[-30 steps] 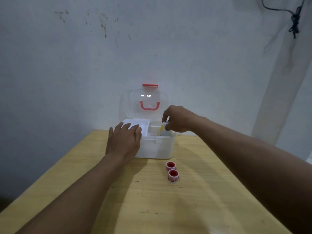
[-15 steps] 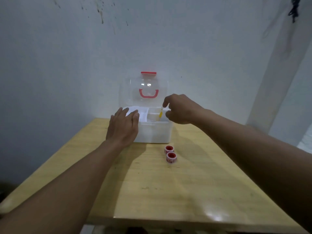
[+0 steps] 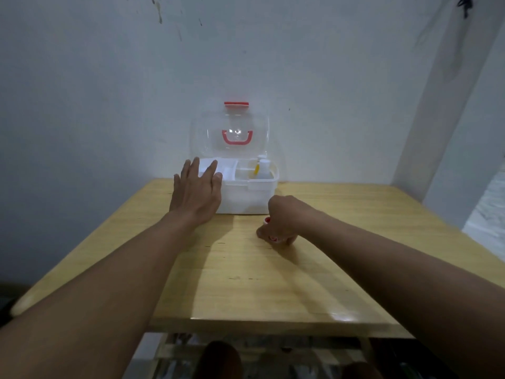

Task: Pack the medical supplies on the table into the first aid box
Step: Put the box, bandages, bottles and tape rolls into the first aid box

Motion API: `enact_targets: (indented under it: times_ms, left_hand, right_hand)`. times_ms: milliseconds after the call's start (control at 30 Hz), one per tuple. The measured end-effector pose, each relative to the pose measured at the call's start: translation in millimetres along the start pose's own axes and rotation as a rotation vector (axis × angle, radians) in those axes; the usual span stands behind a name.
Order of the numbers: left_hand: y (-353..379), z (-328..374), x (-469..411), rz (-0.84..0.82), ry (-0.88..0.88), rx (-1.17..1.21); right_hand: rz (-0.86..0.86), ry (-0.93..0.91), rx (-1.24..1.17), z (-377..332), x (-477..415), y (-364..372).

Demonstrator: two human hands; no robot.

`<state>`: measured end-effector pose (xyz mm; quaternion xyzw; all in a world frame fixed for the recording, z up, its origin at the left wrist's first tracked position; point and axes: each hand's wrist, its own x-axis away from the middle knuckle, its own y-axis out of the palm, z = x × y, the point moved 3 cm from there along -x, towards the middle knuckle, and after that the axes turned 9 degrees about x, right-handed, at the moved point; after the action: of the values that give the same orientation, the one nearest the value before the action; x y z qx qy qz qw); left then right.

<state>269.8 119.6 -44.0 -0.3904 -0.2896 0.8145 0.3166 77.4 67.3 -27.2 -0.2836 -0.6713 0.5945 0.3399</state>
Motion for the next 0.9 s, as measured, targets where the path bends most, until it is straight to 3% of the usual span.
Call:
enact_targets:
  times_ms: [267,500,900]
  left_hand:
    - [-1,0,0,0.001,0.005,0.023]
    - [-3,-1,-1,0.039,0.011,0.018]
    - [0,-4,2,0.06,0.02,-0.016]
  right_hand:
    - [0.101,-0.088,0.101,11,-13,2]
    - [0.089,-0.123,0.046,21,-11,-10]
    - [0.233,-0.243,-0.027,-6,-42,-114]
